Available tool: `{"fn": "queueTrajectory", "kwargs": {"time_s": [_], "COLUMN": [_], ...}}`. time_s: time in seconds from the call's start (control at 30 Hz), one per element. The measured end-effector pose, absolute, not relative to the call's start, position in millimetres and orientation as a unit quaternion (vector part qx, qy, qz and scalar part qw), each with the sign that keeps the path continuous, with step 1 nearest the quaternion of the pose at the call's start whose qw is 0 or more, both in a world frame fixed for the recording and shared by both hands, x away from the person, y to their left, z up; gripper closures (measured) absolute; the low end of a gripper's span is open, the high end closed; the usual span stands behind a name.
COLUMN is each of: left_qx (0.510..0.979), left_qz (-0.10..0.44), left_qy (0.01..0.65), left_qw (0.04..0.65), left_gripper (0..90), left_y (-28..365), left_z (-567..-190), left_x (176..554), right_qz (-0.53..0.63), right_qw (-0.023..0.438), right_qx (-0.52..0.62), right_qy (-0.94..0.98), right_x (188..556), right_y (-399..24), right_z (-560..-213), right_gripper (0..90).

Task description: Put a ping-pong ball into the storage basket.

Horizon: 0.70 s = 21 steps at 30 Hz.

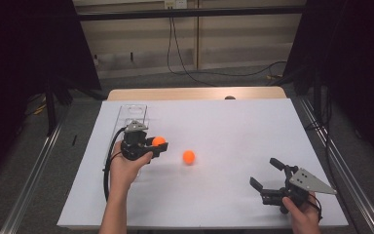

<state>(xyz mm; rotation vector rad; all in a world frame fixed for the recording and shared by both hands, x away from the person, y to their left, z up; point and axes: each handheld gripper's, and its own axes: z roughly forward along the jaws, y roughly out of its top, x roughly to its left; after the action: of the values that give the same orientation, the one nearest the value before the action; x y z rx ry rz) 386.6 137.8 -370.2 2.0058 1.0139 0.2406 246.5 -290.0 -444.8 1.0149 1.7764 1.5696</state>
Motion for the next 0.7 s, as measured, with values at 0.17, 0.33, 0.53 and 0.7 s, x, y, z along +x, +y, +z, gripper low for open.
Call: {"fn": "queueTrajectory", "kwargs": {"time_s": [0.17,0.33,0.53,0.7], "left_qx": [0.802,0.800,0.799,0.798], "left_qz": [0.102,0.106,0.110,0.113], "left_qy": [0.407,0.409,0.411,0.413], "left_qw": [0.426,0.426,0.425,0.424], "left_gripper": [50.9,50.9,50.9,50.9], "left_y": [141.5,145.7,148.4,151.5], "left_z": [-369.3,-368.5,-369.9,-369.9], "left_x": [386.6,386.5,387.5,387.9], "right_qz": [0.585,0.585,0.586,0.585], "right_qw": [0.277,0.277,0.277,0.278], "right_qx": [0.377,0.378,0.377,0.378], "right_qy": [0.662,0.662,0.662,0.662], "right_x": [246.4,246.3,246.3,246.3], "right_y": [-289.9,-290.2,-289.7,-290.1], "right_z": [-444.8,-444.7,-444.6,-444.7], "right_gripper": [2.4,2.5,2.5,2.5]}}
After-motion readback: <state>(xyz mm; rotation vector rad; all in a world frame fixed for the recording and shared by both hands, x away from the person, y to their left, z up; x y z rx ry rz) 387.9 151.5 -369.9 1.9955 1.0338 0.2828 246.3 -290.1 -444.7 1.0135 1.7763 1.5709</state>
